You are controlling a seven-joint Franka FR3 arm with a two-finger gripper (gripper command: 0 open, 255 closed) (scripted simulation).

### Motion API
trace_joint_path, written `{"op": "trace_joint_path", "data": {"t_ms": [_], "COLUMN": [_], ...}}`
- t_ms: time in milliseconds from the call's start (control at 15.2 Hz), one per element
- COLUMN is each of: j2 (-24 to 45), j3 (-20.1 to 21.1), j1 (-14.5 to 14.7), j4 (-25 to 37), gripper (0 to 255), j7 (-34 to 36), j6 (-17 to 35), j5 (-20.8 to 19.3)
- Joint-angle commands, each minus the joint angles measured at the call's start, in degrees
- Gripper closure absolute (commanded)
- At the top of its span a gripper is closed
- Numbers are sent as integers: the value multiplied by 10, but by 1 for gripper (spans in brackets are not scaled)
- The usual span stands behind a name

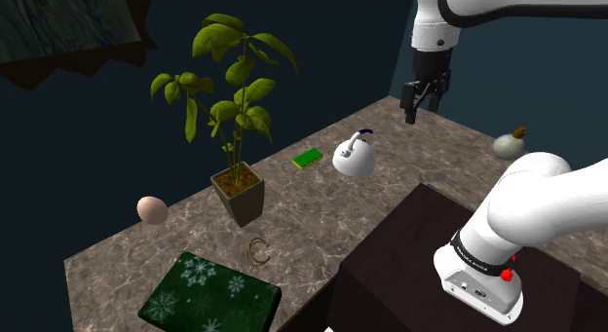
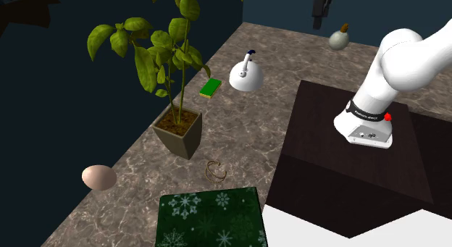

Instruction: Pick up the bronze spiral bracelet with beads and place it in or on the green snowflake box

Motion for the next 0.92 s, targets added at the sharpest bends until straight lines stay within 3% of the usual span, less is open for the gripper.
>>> {"op": "trace_joint_path", "data": {"t_ms": [0, 858], "j2": [0, 116], "j3": [0, 108], "j1": [0, 60], "j4": [0, -85], "gripper": [0, 0], "j7": [0, 114], "j6": [0, 226], "j5": [0, 95]}}
